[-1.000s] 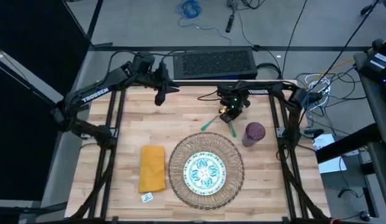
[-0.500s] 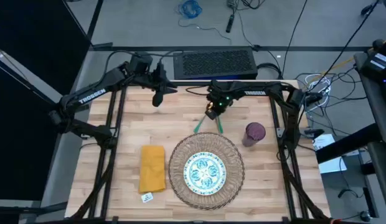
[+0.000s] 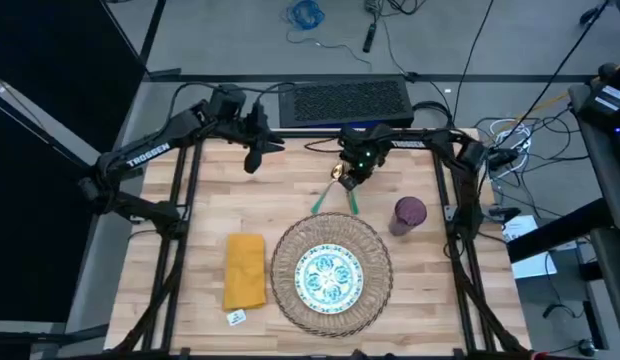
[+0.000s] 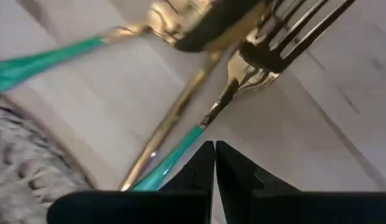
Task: Set table place
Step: Move the silverwares to the top middle of the brown table mat, then put the green table fork on top of the folded yellow table napkin
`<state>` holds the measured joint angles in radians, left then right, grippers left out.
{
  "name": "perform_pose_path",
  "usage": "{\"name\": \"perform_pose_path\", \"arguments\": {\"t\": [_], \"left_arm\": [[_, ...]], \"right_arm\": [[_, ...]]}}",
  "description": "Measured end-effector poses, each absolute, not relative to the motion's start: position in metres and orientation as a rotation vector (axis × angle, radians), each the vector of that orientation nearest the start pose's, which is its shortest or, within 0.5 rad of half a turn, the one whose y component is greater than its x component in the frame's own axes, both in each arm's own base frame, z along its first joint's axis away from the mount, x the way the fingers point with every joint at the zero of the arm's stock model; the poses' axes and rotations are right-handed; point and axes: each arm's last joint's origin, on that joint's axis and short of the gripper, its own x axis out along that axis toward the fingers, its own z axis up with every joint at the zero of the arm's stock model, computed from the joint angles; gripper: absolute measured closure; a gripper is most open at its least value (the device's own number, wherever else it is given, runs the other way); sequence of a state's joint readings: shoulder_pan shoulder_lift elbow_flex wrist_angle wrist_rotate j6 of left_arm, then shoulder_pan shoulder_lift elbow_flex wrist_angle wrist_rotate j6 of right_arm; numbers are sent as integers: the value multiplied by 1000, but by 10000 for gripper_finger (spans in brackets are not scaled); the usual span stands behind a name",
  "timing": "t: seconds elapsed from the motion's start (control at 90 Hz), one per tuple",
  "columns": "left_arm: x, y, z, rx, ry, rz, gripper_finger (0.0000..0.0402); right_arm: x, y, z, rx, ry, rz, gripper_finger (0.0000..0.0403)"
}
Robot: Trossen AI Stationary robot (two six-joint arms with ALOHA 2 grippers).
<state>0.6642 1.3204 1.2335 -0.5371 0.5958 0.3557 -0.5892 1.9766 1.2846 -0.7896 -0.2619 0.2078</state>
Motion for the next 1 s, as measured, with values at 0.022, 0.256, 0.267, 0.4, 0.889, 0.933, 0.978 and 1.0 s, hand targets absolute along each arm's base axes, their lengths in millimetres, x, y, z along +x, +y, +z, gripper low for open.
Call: {"name": "perform_pose_path", "arguments": {"t": [0.022, 0.256, 0.267, 0.4, 0.889, 0.933, 0.978, 1.0], "left_arm": [[229, 158, 345, -20, 506, -25, 327], [223, 152, 350, 2, 506, -34, 327], [222, 151, 350, 3, 505, -34, 327], [222, 147, 353, 12, 496, -42, 327], [229, 134, 350, -69, 527, -80, 327], [233, 133, 347, -96, 540, -81, 327], [235, 134, 343, -121, 562, -67, 327], [236, 134, 341, -131, 577, -55, 327]], "right_arm": [[304, -194, 139, 787, 1338, -405, 403], [315, -188, 134, 790, 1310, -389, 403], [316, -188, 135, 790, 1308, -389, 403], [333, -188, 143, 759, 1226, -363, 403], [356, -196, 207, 620, 1195, -296, 403], [353, -199, 221, 560, 1213, -321, 403], [350, -202, 236, 500, 1195, -331, 403], [348, -204, 244, 477, 1175, -333, 403]]}}
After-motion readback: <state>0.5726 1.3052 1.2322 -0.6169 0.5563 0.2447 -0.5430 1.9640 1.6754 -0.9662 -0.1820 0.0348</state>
